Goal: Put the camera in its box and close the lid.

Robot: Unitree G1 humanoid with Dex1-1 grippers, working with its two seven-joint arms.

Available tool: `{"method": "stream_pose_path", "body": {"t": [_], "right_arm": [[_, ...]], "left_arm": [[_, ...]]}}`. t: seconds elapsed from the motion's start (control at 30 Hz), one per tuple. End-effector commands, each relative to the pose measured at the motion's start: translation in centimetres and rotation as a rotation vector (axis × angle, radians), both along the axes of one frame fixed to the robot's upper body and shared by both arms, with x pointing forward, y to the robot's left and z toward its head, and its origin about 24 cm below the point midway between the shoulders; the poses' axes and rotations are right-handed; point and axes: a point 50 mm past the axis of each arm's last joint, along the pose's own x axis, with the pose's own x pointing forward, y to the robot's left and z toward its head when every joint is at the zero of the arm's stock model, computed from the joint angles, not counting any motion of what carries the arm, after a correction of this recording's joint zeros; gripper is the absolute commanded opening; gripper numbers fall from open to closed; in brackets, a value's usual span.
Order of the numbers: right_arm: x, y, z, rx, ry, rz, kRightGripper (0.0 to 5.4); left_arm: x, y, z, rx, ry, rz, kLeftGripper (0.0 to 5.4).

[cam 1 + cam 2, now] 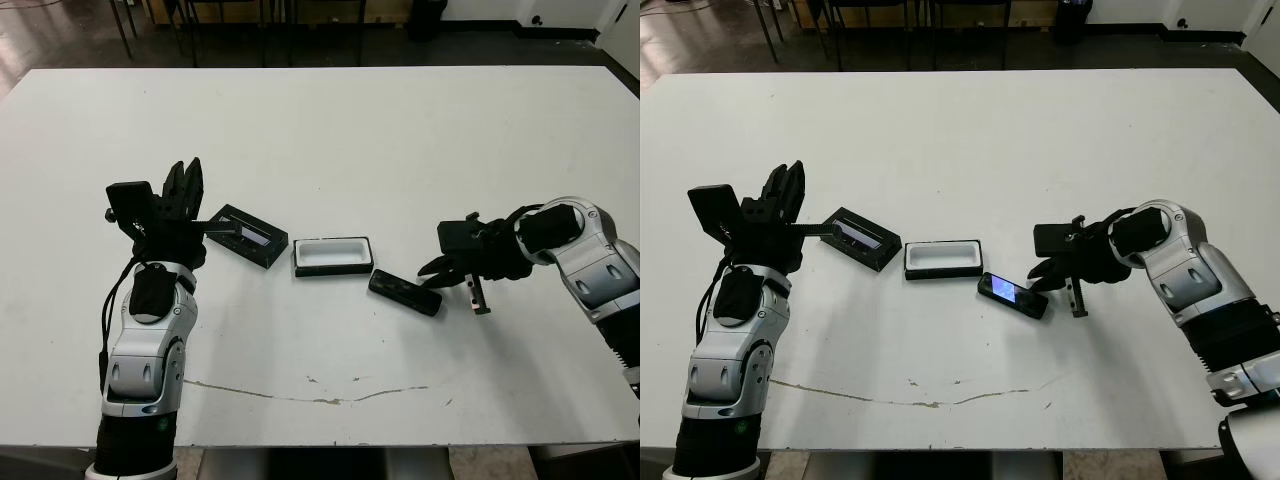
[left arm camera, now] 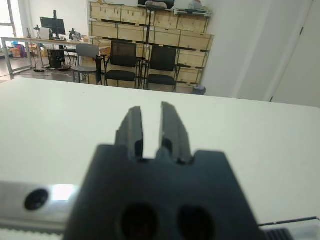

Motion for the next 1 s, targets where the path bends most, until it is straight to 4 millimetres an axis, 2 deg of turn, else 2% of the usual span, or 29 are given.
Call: {"method": "stream_pose_path", "body": {"t": [0.03,0.23,0.4,0.53,0.63,0.83,1.0], "right_arm": [[0.4,-1.6,2.1,-0.033,-0.180,-0.051,0.00],[0.8,-2.7,5.3,0.244,-0.326,-0.192,0.00],[-1.3,-1.2,6.0,0.545,-0.360,-0.194,0.00],[-3.1,-0.2,6.1,0.607,-0.248,-0.198,0.00],[-3.9,0.0,5.6,0.568,-0.197,-0.183,0.38],[-4.2,0.0,3.9,0.516,-0.011,-0.145,1.71],[-4.1,-0.5,2.9,0.522,0.058,-0.183,2.82]], "left_arm": [[0.0,0.3,-0.4,0.012,0.028,0.006,0.02],[-0.1,0.4,-0.5,0.014,0.029,0.002,0.02],[-0.1,0.6,-0.4,0.015,0.029,0.012,0.02],[-0.1,0.8,-0.3,0.020,0.039,0.015,0.02],[-0.1,0.9,-0.3,0.024,0.038,0.012,0.00],[-0.1,0.9,-0.4,0.027,0.036,0.009,0.00],[-0.1,0.9,-0.4,0.020,0.038,0.006,0.00]]}}
